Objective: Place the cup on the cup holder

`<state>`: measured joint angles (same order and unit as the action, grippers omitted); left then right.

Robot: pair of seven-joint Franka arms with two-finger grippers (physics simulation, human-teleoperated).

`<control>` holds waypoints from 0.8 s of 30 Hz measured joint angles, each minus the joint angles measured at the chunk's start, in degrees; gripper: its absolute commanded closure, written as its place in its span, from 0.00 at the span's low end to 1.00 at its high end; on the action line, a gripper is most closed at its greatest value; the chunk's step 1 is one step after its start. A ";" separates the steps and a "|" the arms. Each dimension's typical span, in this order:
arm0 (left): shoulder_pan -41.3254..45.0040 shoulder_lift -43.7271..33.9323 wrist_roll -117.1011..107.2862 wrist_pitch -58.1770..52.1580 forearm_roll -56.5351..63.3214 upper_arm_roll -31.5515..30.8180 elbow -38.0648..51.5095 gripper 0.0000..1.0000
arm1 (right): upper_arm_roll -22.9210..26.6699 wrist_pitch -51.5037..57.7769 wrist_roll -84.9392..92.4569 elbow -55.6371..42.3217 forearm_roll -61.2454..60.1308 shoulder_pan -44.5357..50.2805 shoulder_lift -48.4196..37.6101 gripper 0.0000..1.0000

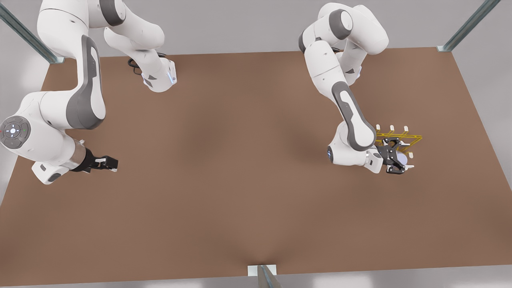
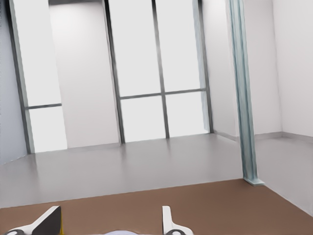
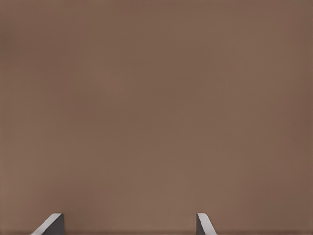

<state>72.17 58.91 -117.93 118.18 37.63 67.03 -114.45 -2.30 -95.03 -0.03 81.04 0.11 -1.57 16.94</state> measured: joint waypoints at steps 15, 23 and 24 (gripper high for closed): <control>-48.20 -46.61 44.13 -35.98 -35.22 -57.62 36.69 0.00 | 0.02 0.00 0.05 -0.02 -0.06 -0.01 0.05 0.00; -52.66 -48.11 72.07 -41.41 -40.94 -62.86 37.61 0.00 | 0.02 0.00 0.07 -0.05 -0.07 -0.12 0.32 0.00; -52.61 -47.52 74.77 -41.80 -41.02 -62.80 37.95 0.00 | 0.02 0.00 0.07 -0.06 -0.07 -0.11 0.34 0.00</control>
